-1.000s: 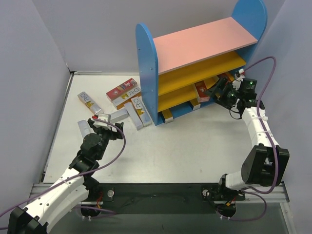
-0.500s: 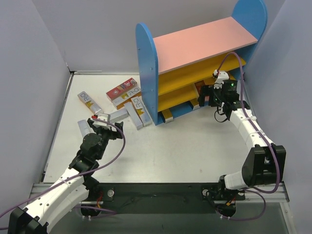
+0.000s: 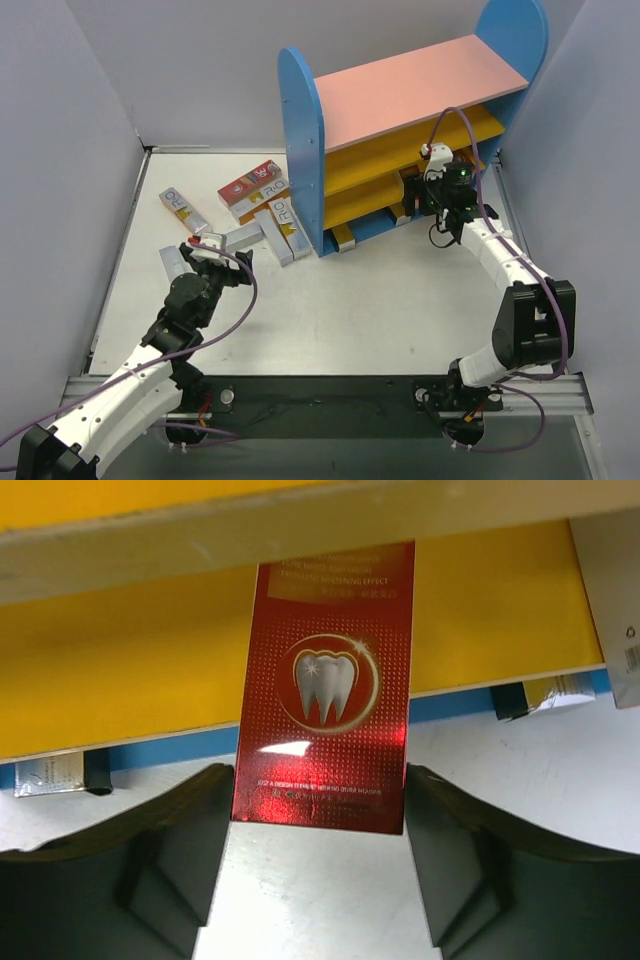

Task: Place and organize the toothpastes onto the shelf
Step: Adjust the toothpaste on the shelf.

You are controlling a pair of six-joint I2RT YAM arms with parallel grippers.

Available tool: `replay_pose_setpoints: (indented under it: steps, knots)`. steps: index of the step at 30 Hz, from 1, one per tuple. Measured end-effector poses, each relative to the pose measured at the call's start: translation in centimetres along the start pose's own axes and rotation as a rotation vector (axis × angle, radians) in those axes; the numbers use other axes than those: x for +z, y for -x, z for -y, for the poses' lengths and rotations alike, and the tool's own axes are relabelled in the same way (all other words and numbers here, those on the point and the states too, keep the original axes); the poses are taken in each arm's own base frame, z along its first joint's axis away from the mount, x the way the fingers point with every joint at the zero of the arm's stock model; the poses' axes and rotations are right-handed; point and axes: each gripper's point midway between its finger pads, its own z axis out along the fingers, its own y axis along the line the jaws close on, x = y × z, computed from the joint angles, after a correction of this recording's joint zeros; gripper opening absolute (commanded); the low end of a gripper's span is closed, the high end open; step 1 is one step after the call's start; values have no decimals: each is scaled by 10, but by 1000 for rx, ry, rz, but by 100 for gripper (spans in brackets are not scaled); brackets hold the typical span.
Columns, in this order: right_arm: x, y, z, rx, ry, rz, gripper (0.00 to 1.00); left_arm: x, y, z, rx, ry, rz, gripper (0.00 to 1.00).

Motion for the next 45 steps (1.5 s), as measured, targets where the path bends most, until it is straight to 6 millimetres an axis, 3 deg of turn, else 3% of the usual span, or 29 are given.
replay_pose_setpoints:
  steps: [6, 18, 27, 31, 35, 38, 45]
  knots:
    - [5, 3, -3, -36, 22, 18, 42, 0, -2, 0, 4, 1, -7, 96]
    - [9, 5, -21, -98, 139, 36, 40, 2, -14, 1, 33, -3, -69, 96]
    - [16, 9, -28, -114, 189, 58, 42, 4, -2, 5, 33, -17, -69, 96]
    - [20, 13, -29, -116, 197, 63, 50, 5, -4, 5, 35, -19, -77, 96]
    - [21, 14, -29, -116, 198, 65, 74, 5, -6, 6, 39, -24, -92, 96]
    - [21, 14, -29, -114, 198, 62, 84, 7, -5, 8, 39, -30, -94, 96]
    - [11, 12, -29, -88, 191, 45, 100, 17, -1, 11, 43, -30, -111, 95]
